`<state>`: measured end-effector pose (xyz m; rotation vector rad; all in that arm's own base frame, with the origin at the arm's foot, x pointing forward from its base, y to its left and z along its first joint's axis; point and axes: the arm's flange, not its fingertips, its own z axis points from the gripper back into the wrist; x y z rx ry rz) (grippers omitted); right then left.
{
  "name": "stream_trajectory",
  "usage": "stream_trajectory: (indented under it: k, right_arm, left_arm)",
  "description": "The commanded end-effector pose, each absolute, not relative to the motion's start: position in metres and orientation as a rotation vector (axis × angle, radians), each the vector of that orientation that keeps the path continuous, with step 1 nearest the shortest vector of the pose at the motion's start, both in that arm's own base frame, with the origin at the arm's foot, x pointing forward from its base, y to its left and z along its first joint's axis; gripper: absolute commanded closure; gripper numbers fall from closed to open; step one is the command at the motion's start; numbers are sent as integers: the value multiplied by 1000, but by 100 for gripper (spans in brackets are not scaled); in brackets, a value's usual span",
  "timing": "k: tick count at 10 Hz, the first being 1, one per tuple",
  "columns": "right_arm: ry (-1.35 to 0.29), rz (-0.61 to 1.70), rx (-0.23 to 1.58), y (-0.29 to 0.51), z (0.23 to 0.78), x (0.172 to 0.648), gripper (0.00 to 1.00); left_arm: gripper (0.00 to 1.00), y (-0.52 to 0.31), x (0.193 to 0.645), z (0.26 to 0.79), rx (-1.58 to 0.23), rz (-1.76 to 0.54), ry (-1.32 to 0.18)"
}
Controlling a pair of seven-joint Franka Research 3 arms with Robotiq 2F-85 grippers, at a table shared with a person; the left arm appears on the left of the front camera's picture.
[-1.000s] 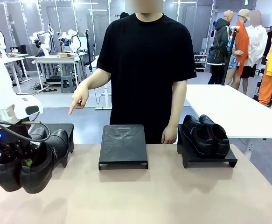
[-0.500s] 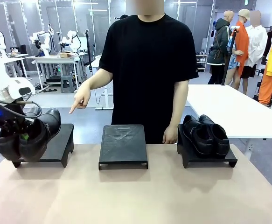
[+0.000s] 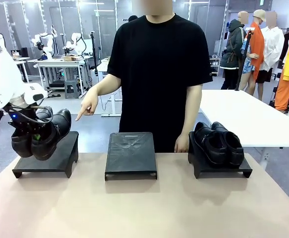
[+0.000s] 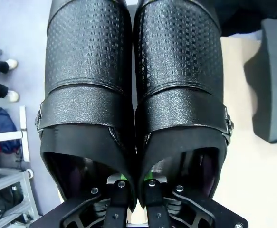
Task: Place the shoes on the stand as instructed by the person.
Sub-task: Pick up another pair of Shoes and place it on the Shoes Stand indicated by the person.
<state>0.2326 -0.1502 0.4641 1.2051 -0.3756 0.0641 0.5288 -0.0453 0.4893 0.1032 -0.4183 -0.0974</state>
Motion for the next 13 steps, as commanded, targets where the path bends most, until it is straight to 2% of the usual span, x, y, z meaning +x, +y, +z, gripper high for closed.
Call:
stream_trajectory:
  k: [1,7,13]
  right_arm:
    - [-375,55,1216,-150,467,232,0]
    - [-375,55,1216,-150,467,232,0]
    - [-375,55,1216,-150,467,232,0]
  left_arm:
    - [93,-34,548,488,134,-80,-452]
    - [93,-20,585,455,66,-51,-426]
    - [93,-20,600,428,40,-60,-405]
